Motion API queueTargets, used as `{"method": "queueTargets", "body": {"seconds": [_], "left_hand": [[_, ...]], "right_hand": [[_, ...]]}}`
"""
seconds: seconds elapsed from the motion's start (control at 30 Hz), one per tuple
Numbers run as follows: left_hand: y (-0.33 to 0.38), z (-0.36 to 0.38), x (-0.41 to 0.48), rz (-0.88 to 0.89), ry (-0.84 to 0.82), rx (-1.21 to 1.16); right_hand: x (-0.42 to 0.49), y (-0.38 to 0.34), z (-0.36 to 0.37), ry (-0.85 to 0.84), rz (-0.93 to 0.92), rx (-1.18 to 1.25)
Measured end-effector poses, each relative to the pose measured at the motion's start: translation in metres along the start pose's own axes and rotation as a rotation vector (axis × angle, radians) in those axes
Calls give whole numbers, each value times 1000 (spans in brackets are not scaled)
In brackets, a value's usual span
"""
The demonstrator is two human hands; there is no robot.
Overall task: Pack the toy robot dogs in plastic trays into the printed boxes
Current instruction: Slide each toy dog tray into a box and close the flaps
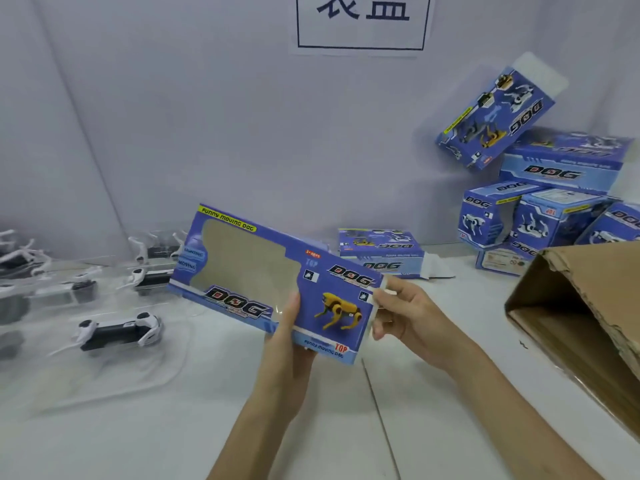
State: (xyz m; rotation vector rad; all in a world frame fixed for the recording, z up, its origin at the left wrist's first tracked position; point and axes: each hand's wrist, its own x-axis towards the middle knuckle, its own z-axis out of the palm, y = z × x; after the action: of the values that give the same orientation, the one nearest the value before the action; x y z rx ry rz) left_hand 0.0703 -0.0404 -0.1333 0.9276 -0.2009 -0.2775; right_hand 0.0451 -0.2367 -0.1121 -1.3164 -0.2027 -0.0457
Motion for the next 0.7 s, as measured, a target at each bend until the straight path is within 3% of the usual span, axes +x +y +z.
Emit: {"method": "queueTargets", "body": {"seconds": [0.13, 0.27, 0.4, 0.6, 0.7], "left_hand": [[8, -4, 2, 5, -15, -58], [8, -3, 0, -94, -70, -44], [4, 5, -5, -217, -158, -79], [4, 7, -8, -294, -246, -107], [3, 5, -2, -314, -160, -36]], "right_hand": [[2, 0, 1, 71, -38, 155], [5, 8, 1, 410, -434, -569], [-1, 9, 7, 368, -679, -732], [-3, 2, 9, 338, -659, -655], [0, -1, -2, 328, -533, -592]]}}
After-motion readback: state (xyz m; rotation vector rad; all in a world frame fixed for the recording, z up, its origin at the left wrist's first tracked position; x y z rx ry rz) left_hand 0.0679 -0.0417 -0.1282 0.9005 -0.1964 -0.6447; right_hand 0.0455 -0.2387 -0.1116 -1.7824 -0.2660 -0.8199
